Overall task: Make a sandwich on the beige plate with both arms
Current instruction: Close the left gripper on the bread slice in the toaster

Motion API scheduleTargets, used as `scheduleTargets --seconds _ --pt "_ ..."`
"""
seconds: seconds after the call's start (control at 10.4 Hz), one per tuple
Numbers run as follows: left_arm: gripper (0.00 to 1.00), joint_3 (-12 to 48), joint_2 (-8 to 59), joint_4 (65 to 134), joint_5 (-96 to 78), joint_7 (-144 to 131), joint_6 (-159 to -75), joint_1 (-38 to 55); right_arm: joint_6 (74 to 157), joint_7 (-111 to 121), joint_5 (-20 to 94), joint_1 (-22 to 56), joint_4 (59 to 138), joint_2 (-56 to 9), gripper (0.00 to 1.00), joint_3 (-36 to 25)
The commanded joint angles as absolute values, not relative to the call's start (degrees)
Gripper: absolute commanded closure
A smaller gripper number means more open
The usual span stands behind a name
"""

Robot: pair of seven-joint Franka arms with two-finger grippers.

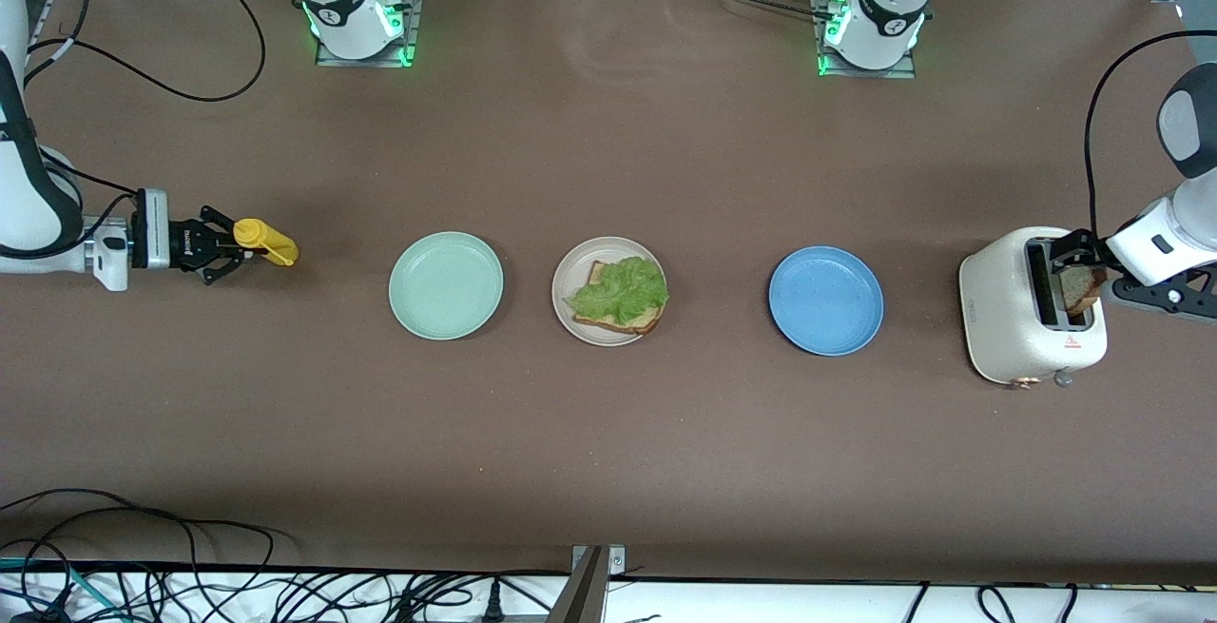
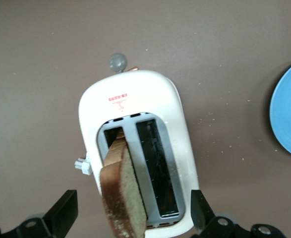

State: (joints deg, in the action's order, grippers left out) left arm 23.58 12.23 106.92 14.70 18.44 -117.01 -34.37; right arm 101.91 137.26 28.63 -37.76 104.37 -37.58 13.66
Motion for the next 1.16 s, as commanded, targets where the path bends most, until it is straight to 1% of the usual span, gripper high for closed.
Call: scheduleTargets --seconds 0.0,0.1,0.19,0.29,0.39,0.48,0.58,0.77,0.87,1.06 --pt "0.00 24.3 11.7 108.8 13.9 20.0 -118.1 -37.3 101.2 138.9 30.0 -39.2 103.5 -38.7 1.00 14.5" --pt "0.02 24.3 12.6 109.4 11.7 20.0 -118.2 -38.3 101.3 138.9 30.0 -39.2 103.4 -38.6 1.00 14.5" --pt "0.12 24.3 13.5 109.2 10.6 19.9 -118.1 -38.5 101.3 138.9 30.0 -39.2 103.4 -38.6 1.00 14.5" --pt "0.33 24.3 14.1 109.2 10.5 19.9 -118.1 -38.6 101.3 138.9 30.0 -39.2 103.4 -38.6 1.00 14.5" --pt "0.68 24.3 14.3 109.1 10.4 19.6 -118.1 -38.8 101.3 138.9 30.0 -39.2 103.4 -38.6 1.00 14.5" --pt "0.97 24.3 14.2 108.6 10.4 19.8 -117.6 -38.8 101.3 138.9 30.0 -39.2 103.4 -38.6 1.00 14.5" --pt "1.00 24.3 13.9 108.5 10.4 19.9 -117.2 -38.8 101.3 138.9 30.0 -39.2 103.4 -38.6 1.00 14.6" --pt "1.00 24.3 13.0 106.6 10.3 19.8 -115.0 -38.9 101.3 138.9 30.0 -39.2 103.4 -38.6 1.00 14.6" --pt "1.00 24.4 12.2 105.2 10.2 19.7 -112.7 -38.8 101.3 138.8 30.0 -39.2 103.4 -38.6 1.00 14.6" --pt "1.00 24.9 10.6 100.9 6.6 19.7 -104.5 -38.4 101.3 138.9 30.0 -39.1 103.0 -38.6 1.00 14.6"
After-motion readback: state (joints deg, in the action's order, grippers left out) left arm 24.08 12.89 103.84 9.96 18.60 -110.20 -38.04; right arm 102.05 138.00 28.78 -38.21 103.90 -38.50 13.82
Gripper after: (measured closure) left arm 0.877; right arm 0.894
